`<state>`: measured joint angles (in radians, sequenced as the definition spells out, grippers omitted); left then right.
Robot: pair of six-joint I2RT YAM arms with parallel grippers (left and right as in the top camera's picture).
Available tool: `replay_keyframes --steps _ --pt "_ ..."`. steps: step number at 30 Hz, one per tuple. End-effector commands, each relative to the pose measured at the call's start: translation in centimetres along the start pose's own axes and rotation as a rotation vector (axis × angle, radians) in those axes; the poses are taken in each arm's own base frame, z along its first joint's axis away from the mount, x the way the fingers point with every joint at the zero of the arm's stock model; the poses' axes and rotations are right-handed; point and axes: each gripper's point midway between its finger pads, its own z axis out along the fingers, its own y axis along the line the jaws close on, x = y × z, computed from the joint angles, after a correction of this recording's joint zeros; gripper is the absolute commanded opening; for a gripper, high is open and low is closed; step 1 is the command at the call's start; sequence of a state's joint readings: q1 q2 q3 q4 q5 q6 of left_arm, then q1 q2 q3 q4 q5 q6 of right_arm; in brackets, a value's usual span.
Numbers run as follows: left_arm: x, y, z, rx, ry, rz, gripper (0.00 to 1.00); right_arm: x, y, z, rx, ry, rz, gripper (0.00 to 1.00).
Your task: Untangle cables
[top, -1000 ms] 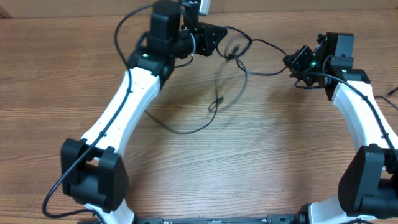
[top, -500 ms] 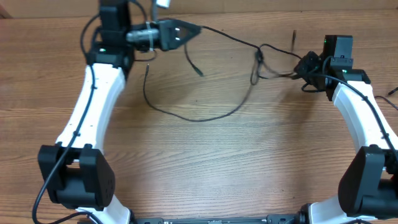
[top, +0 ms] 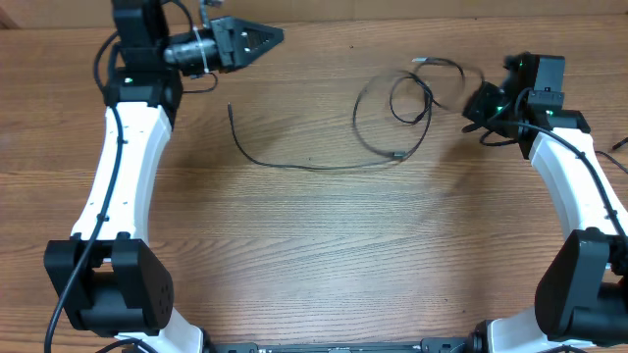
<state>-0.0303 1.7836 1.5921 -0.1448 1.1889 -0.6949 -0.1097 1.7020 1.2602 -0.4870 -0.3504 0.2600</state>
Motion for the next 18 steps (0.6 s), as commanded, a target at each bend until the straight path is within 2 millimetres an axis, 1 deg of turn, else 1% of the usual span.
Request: replay_keyframes --steps 1,3,4,6,7,9,10,11,12,13,14,15,16,18 --pt "0.4 -1.1 1.2 -0.043 -0.013 0.073 0.04 1.5 8.2 -2.6 -0.472 0.076 -0.167 0.04" --pt "1.1 -0.6 1.9 -0.071 0.002 0.073 0.04 1.6 10.0 -3.7 -0.593 0.084 -0.188 0.04" --pt "1.8 -0.1 2.5 -0.102 0.014 0.069 0.06 1.8 11.3 -4.7 -0.686 0.09 -0.209 0.04" --pt "2.5 0.7 3.1 -0.153 0.025 0.057 0.08 1.8 12.9 -6.1 -0.807 0.09 -0.246 0.04" --pt "3.0 1.2 3.4 -0.186 0.029 0.046 0.1 1.8 13.5 -6.8 -0.856 0.088 -0.264 0.04" --pt "3.9 2.6 3.8 -0.273 0.035 0.007 0.19 1.2 13.9 -7.1 -0.871 0.077 -0.254 0.04" --pt "4.3 3.3 4.0 -0.325 0.035 -0.01 0.26 0.8 13.8 -6.9 -0.853 0.066 -0.241 0.04" --pt "4.7 3.9 4.2 -0.368 0.034 -0.019 0.36 0.3 13.5 -6.4 -0.815 0.05 -0.221 0.05" --pt "5.0 4.4 4.4 -0.405 0.034 -0.022 0.49 -0.3 12.8 -5.7 -0.756 0.031 -0.191 0.11" --pt "5.2 4.6 4.8 -0.436 0.031 -0.017 0.65 -0.9 12.0 -4.9 -0.688 0.013 -0.154 0.18" --pt "5.4 4.8 5.2 -0.465 0.025 -0.005 0.84 -1.3 11.1 -4.3 -0.624 -0.002 -0.117 0.25" --pt "5.6 4.9 5.6 -0.49 0.019 0.009 0.94 -1.7 10.0 -3.5 -0.55 -0.015 -0.076 0.31" --pt "5.7 5.0 6.2 -0.522 0.01 0.029 1.0 -1.9 9.1 -3.0 -0.487 -0.022 -0.034 0.35" --pt "6.1 5.3 7.4 -0.585 -0.009 0.068 1.0 -2.1 7.1 -2.2 -0.379 -0.03 0.047 0.38"
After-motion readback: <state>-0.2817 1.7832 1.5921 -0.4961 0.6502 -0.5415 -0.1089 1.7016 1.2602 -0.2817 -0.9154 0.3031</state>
